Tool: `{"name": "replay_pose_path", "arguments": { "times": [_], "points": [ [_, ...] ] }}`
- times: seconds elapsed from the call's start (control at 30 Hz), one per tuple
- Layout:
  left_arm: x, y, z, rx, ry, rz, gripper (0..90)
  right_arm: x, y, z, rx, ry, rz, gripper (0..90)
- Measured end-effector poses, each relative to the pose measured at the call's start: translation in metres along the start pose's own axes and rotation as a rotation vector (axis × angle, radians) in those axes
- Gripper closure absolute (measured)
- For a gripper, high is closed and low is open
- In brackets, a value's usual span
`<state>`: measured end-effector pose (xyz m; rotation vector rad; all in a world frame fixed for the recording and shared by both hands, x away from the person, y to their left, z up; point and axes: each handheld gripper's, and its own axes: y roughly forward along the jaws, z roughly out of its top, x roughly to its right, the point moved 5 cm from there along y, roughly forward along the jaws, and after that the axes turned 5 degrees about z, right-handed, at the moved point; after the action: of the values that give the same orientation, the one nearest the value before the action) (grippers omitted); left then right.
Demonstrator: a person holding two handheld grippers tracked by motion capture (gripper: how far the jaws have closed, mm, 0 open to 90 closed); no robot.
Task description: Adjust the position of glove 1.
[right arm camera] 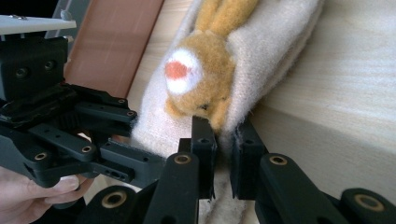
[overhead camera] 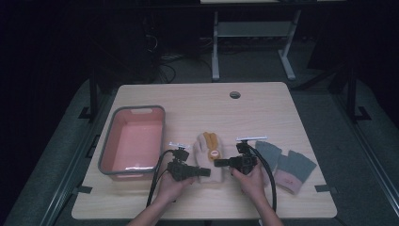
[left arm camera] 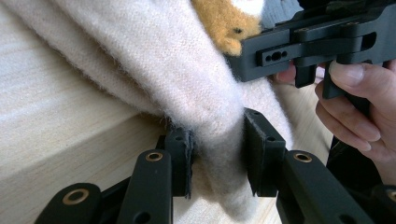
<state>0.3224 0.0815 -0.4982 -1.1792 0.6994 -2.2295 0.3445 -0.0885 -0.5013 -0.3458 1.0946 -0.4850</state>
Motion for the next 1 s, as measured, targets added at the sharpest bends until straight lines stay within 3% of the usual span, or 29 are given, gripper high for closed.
{"name": "replay_pose_path", "arguments": {
  "times": [0.03, 0.13, 0.3, 0.53, 1.0],
  "points": [
    [0.000, -0.001, 0.001, -0.002, 0.014, -0.001, 66.0, -0.001, 0.000, 0.000, 0.001, 0.001, 0.002, 81.9],
    [0.002, -0.004, 0.003, 0.005, 0.004, -0.009, 66.2, -0.006, -0.005, 0.002, 0.018, -0.006, 0.016, 82.1],
    [0.007, -0.014, 0.010, 0.017, 0.039, -0.025, 66.2, -0.015, -0.011, 0.006, 0.029, -0.022, 0.029, 82.1],
    [0.012, -0.027, 0.015, 0.030, 0.041, -0.043, 66.2, -0.030, -0.017, 0.012, 0.040, -0.046, 0.032, 82.3],
    [0.020, -0.054, 0.030, 0.052, 0.086, -0.051, 66.2, -0.054, -0.023, 0.026, 0.044, -0.079, 0.060, 82.5]
  ]
}}
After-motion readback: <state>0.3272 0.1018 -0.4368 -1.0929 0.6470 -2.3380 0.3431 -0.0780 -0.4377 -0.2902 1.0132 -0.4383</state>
